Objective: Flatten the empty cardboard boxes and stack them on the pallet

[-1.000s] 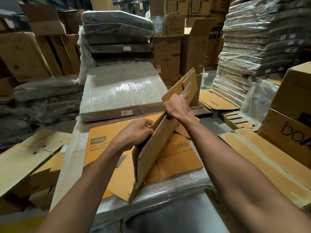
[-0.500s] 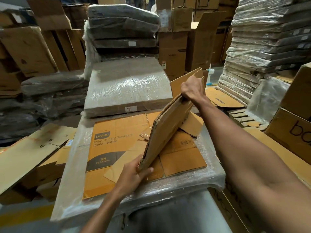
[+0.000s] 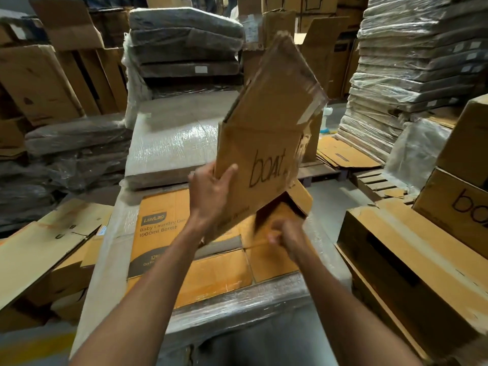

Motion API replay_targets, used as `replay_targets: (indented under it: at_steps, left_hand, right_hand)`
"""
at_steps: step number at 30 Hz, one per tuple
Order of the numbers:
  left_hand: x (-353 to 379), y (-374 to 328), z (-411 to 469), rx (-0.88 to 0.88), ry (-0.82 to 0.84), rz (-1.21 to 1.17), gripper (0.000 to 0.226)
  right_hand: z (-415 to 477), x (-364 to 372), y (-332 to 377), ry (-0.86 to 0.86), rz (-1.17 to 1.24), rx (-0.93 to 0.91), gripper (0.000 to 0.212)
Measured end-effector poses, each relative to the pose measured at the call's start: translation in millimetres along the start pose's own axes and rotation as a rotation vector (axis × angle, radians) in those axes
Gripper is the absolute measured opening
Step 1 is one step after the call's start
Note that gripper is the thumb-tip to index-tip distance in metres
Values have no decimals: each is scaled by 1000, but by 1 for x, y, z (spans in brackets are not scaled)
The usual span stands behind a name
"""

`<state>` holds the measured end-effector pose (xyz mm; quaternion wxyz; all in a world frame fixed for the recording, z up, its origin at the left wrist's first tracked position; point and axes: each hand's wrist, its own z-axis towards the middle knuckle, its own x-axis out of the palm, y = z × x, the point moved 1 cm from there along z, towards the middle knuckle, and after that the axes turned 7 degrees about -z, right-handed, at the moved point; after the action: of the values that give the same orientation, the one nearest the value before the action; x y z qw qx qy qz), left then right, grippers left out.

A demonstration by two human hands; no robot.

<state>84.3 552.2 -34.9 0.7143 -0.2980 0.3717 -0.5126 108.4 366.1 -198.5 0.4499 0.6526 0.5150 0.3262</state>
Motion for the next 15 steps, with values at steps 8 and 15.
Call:
replay_targets:
  at_steps: [8,15]
  left_hand:
    - [-41,-33,77,-317,-168,-514,9]
    - [-73,90,59,-760,-254,-629,17]
  right_hand:
    - [-2,20,-49,247,713,232,65]
    - [-3,2,-69,-177,904,223,80]
